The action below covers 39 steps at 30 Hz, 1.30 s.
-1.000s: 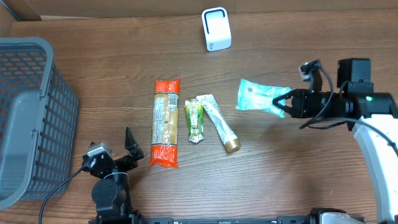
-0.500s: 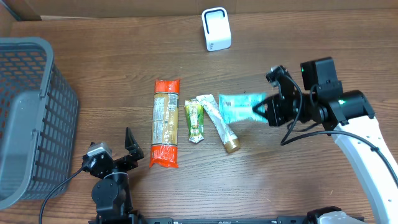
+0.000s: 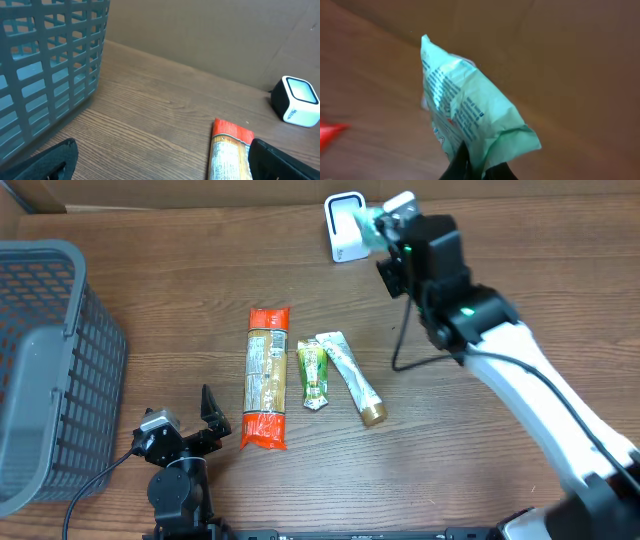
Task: Scan the item barcode
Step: 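Hold the tissue pack barcode in front of the scanner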
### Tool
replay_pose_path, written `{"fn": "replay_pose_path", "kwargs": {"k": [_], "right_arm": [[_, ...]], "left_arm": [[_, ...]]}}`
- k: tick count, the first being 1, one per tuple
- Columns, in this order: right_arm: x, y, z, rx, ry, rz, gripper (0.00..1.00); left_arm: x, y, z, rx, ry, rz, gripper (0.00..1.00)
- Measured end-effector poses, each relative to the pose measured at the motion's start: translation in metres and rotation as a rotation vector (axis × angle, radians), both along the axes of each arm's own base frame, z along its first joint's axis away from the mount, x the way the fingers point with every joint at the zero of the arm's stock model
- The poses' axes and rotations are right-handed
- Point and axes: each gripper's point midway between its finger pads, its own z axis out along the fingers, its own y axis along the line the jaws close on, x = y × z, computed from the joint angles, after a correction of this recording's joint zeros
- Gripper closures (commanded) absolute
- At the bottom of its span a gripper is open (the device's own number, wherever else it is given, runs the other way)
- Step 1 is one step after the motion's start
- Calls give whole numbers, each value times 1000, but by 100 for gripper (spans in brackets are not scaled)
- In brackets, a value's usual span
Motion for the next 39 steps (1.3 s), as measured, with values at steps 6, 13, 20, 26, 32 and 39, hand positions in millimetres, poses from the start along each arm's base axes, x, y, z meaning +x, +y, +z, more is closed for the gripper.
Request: {"fn": "replay_pose_path", "kwargs": {"k": [6, 13, 20, 26, 32, 39], "right_arm": [[64, 6, 6, -221, -283, -25, 96], [107, 15, -26, -537, -464, -6, 96], [126, 22, -94, -790, -464, 73, 96], [129, 19, -104, -859, -455, 110, 96], [129, 20, -110, -884, -438, 141, 96], [128, 21, -117, -896, -415, 160, 96]], "left_arm": [[0, 0, 0, 0, 0, 0, 0], [0, 0, 0, 0, -1, 0, 0], [0, 0, 0, 0, 0, 0, 0], [0, 0, 0, 0, 0, 0, 0], [0, 0, 0, 0, 0, 0, 0], [0, 0, 0, 0, 0, 0, 0]]}}
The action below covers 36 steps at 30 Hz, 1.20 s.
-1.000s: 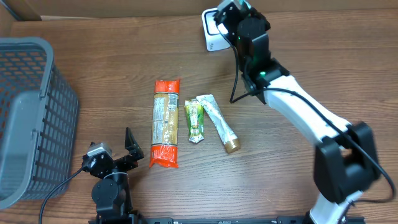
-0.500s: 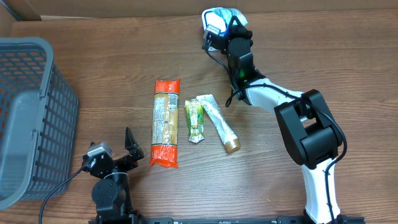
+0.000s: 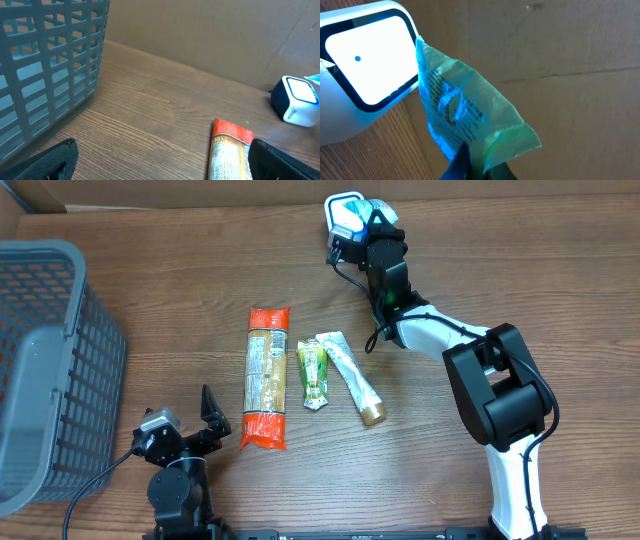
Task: Scan the item barcode
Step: 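Hold the tissue pack barcode in front of the scanner, then carry the tissue pack to the right and release it on the table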
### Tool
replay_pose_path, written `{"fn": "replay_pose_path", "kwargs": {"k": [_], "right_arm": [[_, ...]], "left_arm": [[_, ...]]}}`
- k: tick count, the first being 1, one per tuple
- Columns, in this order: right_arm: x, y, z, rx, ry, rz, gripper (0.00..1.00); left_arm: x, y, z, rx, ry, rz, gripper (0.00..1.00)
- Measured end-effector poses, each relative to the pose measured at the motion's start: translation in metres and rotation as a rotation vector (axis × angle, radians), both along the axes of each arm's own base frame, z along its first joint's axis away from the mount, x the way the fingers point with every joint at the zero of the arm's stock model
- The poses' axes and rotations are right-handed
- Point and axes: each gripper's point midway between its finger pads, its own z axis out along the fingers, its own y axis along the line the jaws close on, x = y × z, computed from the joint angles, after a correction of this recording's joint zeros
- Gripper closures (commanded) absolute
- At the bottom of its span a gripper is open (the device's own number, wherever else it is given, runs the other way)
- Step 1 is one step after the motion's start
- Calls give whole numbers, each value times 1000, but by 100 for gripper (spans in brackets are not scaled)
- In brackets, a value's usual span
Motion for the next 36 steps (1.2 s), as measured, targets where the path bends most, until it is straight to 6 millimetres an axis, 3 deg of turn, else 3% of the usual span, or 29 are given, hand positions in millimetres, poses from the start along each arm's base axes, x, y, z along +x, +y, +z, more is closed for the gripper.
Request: {"fn": "replay_pose_path", "kwargs": {"k": [9, 15, 18, 21, 25, 28, 30, 33, 36], "right_arm": [[-1, 1, -2, 67, 9, -9, 97], [-18, -9, -8, 203, 185, -65, 96], [-43, -19, 20, 351, 283, -110, 96], [-80, -36, 75, 557, 337, -148, 96], [-147, -77, 136, 884, 462, -196, 96], [-187, -124, 149, 1137, 562, -312, 96], [-204, -157, 140, 1293, 626, -430, 96], [-211, -195, 114, 1476, 703, -575, 96], [-214, -233, 70, 1653, 787, -712, 96]], "left_arm": [[0, 0, 0, 0, 0, 0, 0], [0, 0, 0, 0, 0, 0, 0], [0, 0, 0, 0, 0, 0, 1], [0, 0, 0, 0, 0, 0, 0], [0, 0, 0, 0, -1, 0, 0], [0, 0, 0, 0, 0, 0, 0], [0, 0, 0, 0, -1, 0, 0], [0, 0, 0, 0, -1, 0, 0], [0, 0, 0, 0, 0, 0, 0]]}}
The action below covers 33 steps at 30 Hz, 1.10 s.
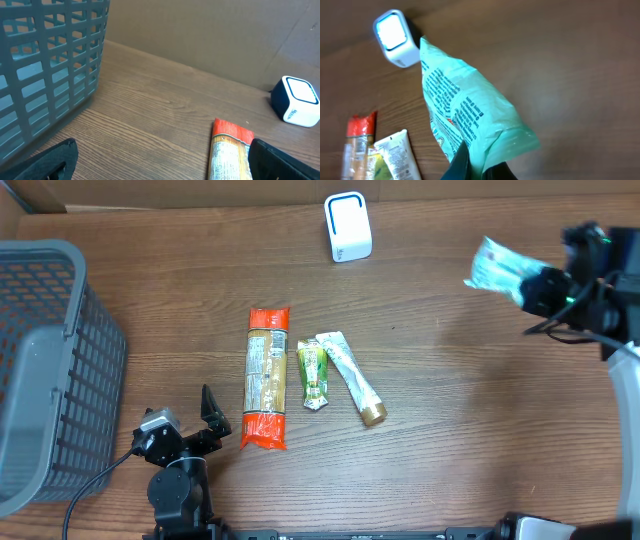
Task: Scan the item barcode
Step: 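Carry the tissue pack to the right and release it on the table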
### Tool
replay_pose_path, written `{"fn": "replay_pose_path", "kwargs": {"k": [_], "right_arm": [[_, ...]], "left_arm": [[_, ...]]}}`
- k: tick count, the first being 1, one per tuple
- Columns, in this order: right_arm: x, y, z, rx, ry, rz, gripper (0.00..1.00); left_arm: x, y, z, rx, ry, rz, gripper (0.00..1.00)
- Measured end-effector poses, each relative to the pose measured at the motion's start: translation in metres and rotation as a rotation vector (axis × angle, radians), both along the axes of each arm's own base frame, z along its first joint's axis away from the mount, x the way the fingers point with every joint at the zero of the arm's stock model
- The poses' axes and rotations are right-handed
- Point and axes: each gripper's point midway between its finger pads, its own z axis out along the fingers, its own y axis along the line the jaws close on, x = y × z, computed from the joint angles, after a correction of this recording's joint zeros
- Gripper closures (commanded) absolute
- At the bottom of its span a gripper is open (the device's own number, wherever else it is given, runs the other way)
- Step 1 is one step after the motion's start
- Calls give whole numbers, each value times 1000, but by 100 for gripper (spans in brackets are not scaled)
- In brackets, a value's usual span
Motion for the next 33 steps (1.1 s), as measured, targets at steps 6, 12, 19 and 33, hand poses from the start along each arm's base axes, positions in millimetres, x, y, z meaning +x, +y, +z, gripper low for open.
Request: {"fn": "replay_pose_path", "kwargs": {"k": [6, 12, 19, 33], "right_arm": [[-10, -45, -76, 177, 171, -142, 96], [-15, -46, -139, 256, 288, -165, 96], [-18, -48, -158, 266, 338, -185, 61], [-29, -42, -96, 299, 415, -195, 44]], "left_arm": [[0, 0, 0, 0, 0, 0, 0], [0, 0, 0, 0, 0, 0, 0], [0, 0, 0, 0, 0, 0, 0], [0, 0, 0, 0, 0, 0, 0]]}}
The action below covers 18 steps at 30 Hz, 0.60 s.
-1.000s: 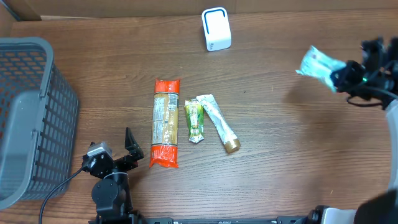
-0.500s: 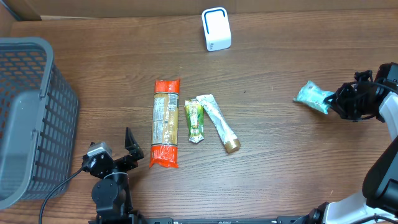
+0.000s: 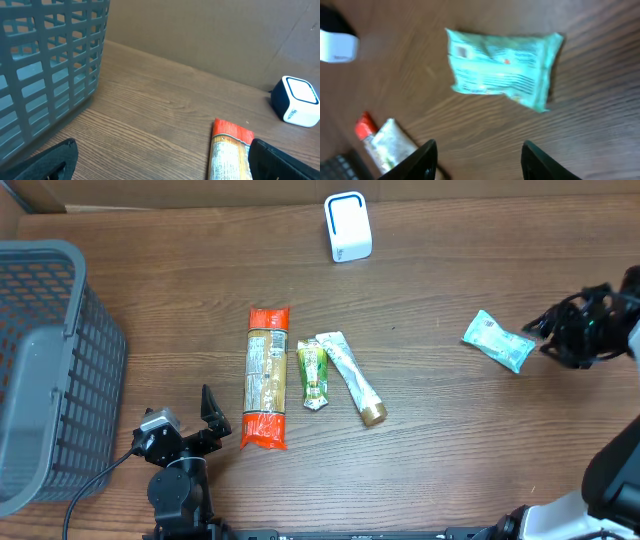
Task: Scan the item barcode
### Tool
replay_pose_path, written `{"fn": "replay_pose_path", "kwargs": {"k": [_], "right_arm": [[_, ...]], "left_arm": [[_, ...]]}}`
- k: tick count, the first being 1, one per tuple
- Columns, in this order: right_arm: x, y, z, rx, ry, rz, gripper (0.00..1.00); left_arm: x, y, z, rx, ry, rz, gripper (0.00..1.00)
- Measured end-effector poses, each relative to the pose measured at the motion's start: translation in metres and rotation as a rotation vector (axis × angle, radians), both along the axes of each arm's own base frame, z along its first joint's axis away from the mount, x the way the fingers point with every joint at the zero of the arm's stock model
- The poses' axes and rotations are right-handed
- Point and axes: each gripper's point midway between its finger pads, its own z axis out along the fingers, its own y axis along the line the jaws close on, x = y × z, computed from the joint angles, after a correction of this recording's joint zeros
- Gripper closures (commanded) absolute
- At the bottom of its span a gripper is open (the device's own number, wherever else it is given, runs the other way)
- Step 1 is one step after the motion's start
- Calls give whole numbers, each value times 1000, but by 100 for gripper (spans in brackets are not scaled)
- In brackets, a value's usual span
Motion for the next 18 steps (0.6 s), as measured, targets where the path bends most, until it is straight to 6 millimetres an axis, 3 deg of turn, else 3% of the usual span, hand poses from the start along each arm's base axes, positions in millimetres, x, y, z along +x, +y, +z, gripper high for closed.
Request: {"fn": "replay_pose_path", "kwargs": {"k": [5, 8, 12, 18], "right_arm": [[-1, 10, 71, -25, -130, 31, 43], [-11, 28, 99, -35, -186, 69, 35], [-28, 64, 114, -13, -211, 192, 34], [-37, 111, 118, 8, -244, 389, 34]], "left_arm": [[0, 0, 0, 0, 0, 0, 0], [0, 0, 0, 0, 0, 0, 0], [0, 0, 0, 0, 0, 0, 0], [0, 0, 0, 0, 0, 0, 0]]}}
